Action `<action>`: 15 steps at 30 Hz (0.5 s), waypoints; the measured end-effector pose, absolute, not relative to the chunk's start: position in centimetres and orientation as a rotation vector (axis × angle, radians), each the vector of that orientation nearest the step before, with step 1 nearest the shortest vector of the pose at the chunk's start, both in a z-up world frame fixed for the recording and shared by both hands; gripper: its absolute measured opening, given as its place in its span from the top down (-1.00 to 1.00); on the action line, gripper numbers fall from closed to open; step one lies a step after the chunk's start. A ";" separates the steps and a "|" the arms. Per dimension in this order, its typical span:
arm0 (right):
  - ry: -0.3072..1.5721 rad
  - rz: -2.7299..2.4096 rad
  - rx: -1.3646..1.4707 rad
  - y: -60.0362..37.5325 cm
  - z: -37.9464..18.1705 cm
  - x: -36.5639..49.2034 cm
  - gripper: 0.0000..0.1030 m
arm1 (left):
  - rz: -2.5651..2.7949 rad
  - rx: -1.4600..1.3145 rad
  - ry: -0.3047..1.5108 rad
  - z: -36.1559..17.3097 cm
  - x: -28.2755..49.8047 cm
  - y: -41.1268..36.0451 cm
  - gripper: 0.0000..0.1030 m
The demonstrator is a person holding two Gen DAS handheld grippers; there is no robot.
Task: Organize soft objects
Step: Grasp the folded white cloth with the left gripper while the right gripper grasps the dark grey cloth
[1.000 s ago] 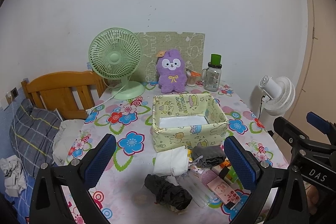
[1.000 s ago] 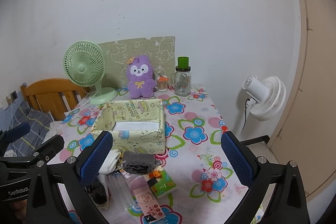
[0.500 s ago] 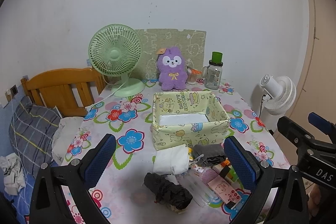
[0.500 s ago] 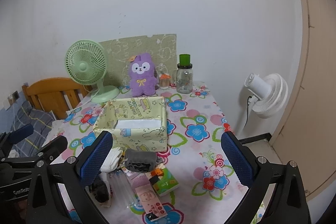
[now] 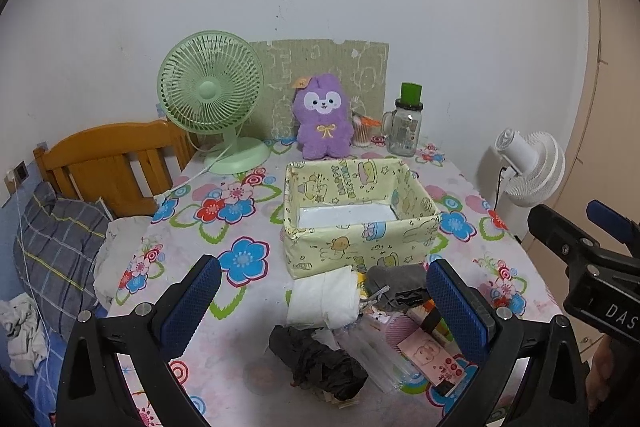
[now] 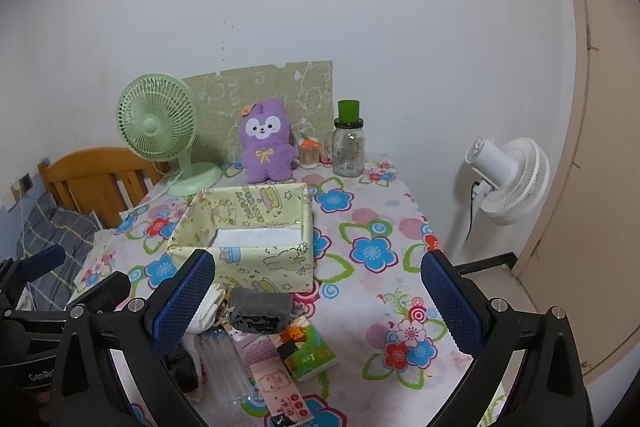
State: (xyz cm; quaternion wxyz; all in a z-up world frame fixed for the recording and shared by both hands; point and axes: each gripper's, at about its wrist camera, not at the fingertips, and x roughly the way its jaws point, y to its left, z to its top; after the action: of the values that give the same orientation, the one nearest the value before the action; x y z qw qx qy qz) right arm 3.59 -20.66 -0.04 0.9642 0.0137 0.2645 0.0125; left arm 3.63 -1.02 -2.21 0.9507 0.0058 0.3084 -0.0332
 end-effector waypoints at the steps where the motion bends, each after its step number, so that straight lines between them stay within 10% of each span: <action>1: 0.541 0.030 0.029 -20.6 -0.2 3.8 -1.00 | -0.068 0.013 0.632 -2.4 3.8 -1.0 -1.00; 15: 0.586 0.057 0.026 -19.8 -3.2 6.7 -1.00 | -0.087 0.024 0.728 -6.1 6.6 -1.2 -1.00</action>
State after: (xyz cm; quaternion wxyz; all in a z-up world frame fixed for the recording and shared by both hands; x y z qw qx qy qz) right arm 6.73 -19.77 -3.22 0.9569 0.0128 0.2887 0.0281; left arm 6.62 -1.15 -6.06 0.9335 0.0115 0.3559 -0.0425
